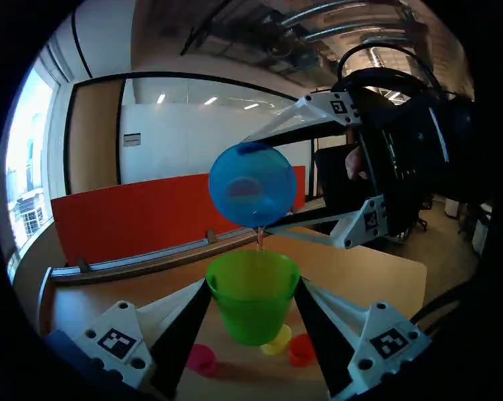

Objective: Pour water

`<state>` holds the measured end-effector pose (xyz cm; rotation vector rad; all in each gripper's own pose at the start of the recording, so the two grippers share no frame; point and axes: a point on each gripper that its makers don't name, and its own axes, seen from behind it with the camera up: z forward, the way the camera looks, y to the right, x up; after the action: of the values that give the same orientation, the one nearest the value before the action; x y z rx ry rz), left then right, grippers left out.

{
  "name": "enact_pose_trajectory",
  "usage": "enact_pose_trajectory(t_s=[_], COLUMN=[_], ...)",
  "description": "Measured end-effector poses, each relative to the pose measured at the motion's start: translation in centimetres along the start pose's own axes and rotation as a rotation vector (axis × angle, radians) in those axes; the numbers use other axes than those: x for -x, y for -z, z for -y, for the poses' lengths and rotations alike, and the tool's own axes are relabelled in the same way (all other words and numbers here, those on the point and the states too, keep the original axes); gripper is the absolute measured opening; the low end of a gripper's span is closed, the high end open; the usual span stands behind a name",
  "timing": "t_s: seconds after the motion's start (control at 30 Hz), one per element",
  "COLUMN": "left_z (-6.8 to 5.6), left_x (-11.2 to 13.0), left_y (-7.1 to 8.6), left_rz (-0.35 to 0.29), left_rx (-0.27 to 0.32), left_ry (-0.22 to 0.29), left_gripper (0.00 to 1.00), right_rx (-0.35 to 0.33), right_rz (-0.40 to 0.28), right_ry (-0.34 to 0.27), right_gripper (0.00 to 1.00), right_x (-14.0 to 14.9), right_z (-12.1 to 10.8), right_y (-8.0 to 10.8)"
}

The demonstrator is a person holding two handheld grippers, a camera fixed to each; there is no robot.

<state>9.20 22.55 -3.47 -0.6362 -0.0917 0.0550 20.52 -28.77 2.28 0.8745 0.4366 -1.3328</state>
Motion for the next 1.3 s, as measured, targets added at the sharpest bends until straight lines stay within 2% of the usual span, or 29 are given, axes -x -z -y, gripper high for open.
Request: enact_pose_trajectory(t_s=[1.3], left_z=[-0.01], left_x=[-0.05], left_y=[0.08], left_rz=[0.0], left_rx=[-0.001], left_ry=[-0.003], left_gripper=[0.85], right_rx=[0.005], right_rz=[0.002], right_ry=[0.081], right_gripper=[0.91], right_x=[-0.76], right_z=[-0.03], right_y=[0.31])
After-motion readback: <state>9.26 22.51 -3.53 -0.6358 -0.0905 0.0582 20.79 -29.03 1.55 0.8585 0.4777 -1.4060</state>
